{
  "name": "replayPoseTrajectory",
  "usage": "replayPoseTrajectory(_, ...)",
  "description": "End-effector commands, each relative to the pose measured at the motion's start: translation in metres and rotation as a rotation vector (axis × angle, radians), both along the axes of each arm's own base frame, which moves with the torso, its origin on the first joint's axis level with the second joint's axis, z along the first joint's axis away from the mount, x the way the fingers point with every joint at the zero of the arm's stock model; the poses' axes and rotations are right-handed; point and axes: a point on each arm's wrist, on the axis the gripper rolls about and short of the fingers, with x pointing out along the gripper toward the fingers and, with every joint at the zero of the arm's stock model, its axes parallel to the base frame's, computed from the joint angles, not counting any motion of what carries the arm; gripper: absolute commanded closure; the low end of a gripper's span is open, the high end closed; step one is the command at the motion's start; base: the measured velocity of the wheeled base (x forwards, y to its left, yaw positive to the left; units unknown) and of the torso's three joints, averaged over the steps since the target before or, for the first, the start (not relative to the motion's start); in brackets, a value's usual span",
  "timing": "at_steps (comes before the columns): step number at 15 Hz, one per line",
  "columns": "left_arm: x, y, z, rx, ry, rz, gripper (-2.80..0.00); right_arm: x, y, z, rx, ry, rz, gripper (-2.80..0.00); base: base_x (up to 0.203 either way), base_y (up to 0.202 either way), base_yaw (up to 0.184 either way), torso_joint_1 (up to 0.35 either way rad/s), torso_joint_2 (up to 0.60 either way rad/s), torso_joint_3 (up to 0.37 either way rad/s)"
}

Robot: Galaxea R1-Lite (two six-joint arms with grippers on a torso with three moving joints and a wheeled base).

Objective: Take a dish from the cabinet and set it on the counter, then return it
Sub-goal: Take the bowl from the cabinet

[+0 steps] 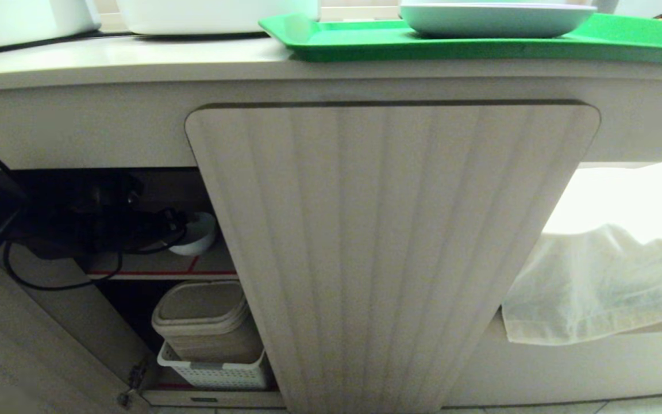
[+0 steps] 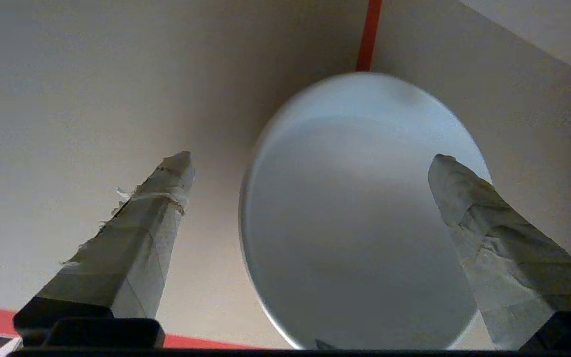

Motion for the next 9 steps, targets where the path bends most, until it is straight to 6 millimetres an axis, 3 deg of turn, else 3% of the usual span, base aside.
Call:
replayPoseTrajectory(1,0.0010,-0.0010,-0.0031,-0.003,0.011,-0.003,-2.80,0.0000,0.0000,0.0000,0.001,-0.001,0.000,0.00,0.000,0.000,0.000,0.000,0.00,0.000)
replayPoseTrajectory(7,0.0024,-0.0055,-0.0065,-0.004,0.020,-0.014,-2.80,-0.0001,0.0000,0.0003,0.001,-0.002,0.000,0.00,0.000,0.000,0.000,0.000,0.00,0.000)
replayPoseTrajectory(8,0.0027,-0.0075,-0.0065,-0.004,0.020,-0.019,0.00,-0.0001,0.0000,0.0004,0.001,-0.003,0.000,0.00,0.000,0.000,0.000,0.000,0.00,0.000)
replayPoseTrajectory(9,0.0028,-0.0075,-0.0072,-0.005,0.021,-0.019,0.00,0.0000,0.0000,-0.0001,0.001,0.000,0.000,0.00,0.000,0.000,0.000,0.000,0.00,0.000)
